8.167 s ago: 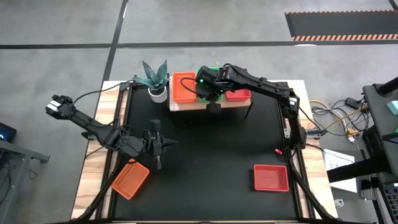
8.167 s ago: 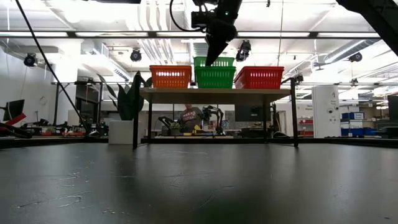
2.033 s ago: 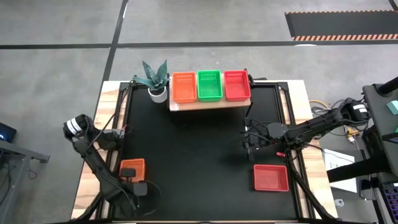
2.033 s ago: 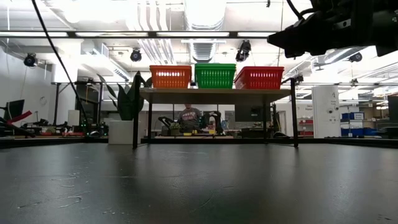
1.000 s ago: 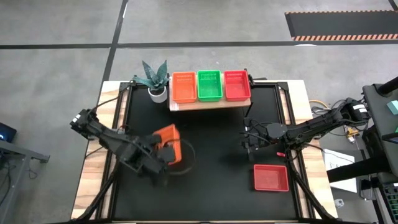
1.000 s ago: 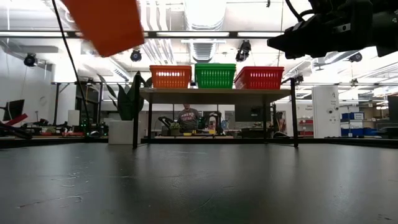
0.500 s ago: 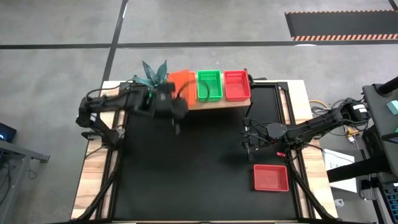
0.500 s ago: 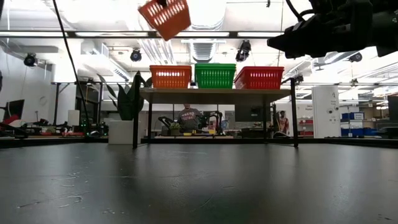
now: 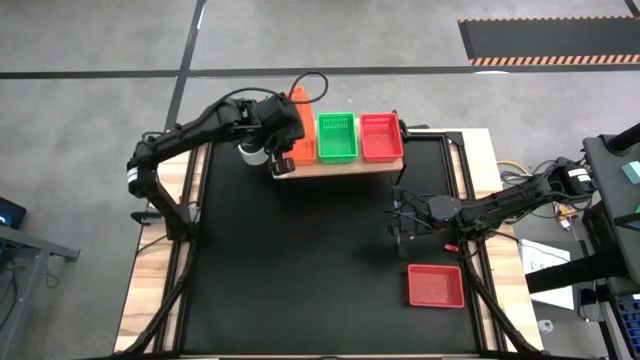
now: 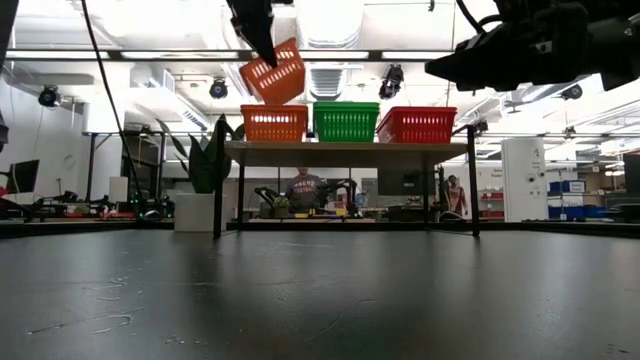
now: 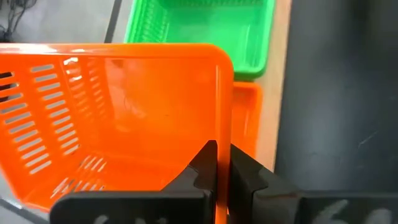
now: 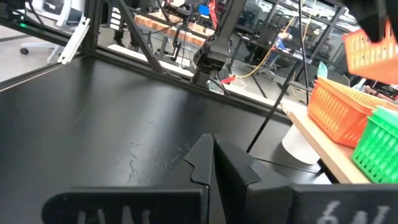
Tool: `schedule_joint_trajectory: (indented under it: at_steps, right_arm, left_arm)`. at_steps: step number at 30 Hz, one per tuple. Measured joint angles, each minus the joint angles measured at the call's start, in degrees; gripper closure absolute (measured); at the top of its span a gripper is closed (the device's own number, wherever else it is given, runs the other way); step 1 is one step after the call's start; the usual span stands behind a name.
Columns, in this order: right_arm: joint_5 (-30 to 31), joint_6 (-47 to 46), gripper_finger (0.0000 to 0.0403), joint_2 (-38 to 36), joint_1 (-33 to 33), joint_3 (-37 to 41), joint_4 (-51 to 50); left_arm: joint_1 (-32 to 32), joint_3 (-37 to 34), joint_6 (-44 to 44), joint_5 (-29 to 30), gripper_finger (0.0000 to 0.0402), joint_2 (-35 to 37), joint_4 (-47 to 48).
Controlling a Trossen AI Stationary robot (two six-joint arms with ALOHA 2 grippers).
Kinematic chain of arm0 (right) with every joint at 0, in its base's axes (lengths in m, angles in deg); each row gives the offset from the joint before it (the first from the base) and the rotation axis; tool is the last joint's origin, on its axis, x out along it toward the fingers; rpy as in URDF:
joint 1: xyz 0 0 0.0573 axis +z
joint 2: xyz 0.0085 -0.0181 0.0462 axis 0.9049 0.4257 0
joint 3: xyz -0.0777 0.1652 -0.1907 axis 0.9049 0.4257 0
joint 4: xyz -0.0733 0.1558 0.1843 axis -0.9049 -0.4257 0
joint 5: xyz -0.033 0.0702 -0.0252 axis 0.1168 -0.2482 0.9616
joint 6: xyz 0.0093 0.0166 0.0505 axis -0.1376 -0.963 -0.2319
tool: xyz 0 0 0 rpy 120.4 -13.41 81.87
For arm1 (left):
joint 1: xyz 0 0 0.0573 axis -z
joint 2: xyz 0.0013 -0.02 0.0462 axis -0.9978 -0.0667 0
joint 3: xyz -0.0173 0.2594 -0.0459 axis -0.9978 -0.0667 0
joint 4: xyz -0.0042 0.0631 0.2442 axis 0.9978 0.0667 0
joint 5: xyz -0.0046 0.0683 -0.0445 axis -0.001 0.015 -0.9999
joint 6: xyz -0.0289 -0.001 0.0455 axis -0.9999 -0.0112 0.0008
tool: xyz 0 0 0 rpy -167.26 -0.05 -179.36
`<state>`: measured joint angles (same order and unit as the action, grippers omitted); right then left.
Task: Stack baskets on shelf by color
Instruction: Stack the orange bin on top of the orange bins on the shelf
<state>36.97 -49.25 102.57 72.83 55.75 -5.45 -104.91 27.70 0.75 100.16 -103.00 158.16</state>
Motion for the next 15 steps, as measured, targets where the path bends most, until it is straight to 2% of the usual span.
schedule_joint_trajectory:
  at_steps: [15]
  right_arm:
    - [-0.07,0.14,0.0394,0.0,0.01,-0.01,-0.2]
  left_arm:
    - [0.1,-5.7,-0.48,-1.16,0.0401,-0.49,-1.03]
